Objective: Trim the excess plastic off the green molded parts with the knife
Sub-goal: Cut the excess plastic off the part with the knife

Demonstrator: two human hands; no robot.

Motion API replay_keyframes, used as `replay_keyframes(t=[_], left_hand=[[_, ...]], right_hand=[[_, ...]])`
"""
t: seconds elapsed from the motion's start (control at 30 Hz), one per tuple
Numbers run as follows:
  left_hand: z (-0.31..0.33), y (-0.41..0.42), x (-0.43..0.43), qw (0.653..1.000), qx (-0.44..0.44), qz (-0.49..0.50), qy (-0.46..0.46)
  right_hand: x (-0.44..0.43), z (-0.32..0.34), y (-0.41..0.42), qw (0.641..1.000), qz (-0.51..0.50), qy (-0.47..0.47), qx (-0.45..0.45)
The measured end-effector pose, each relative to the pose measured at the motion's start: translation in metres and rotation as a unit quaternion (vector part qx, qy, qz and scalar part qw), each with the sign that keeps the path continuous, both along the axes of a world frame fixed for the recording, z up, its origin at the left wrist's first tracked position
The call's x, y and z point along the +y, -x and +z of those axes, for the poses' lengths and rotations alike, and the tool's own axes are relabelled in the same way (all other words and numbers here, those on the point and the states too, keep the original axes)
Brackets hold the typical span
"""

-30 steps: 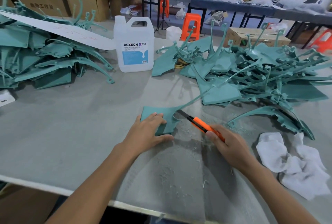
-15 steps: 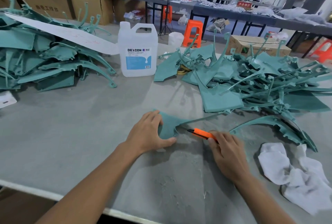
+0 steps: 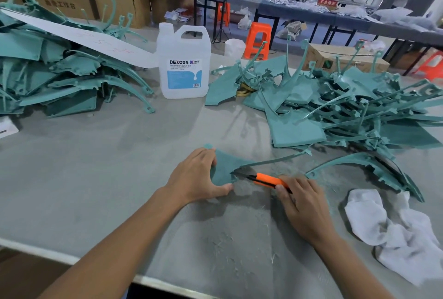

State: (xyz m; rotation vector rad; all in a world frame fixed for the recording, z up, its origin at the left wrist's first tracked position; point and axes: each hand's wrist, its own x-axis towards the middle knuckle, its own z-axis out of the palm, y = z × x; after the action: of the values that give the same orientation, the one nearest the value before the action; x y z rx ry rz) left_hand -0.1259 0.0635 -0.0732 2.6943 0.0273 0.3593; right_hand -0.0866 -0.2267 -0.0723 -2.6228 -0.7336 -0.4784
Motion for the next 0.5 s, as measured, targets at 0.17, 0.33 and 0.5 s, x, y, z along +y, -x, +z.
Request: replay_keyframes(t=[0.17, 0.33, 0.5], left_hand=[[0.003, 0.002, 0.000, 1.000, 0.008, 0.001, -0.001], [0.004, 0.002, -0.002, 1.000, 0.008, 0.006, -0.002], [0.003, 0.001, -0.002, 1.000, 0.013, 0.007, 0.001]], right_hand=[[-0.002, -0.003, -0.004, 0.999, -0.031, -0.012, -0.014], [-0.002, -0.008, -0.004, 0.999, -0.013, -0.006, -0.050], [-0.003, -0.011, -0.003, 0.997, 0.018, 0.004, -0.075]])
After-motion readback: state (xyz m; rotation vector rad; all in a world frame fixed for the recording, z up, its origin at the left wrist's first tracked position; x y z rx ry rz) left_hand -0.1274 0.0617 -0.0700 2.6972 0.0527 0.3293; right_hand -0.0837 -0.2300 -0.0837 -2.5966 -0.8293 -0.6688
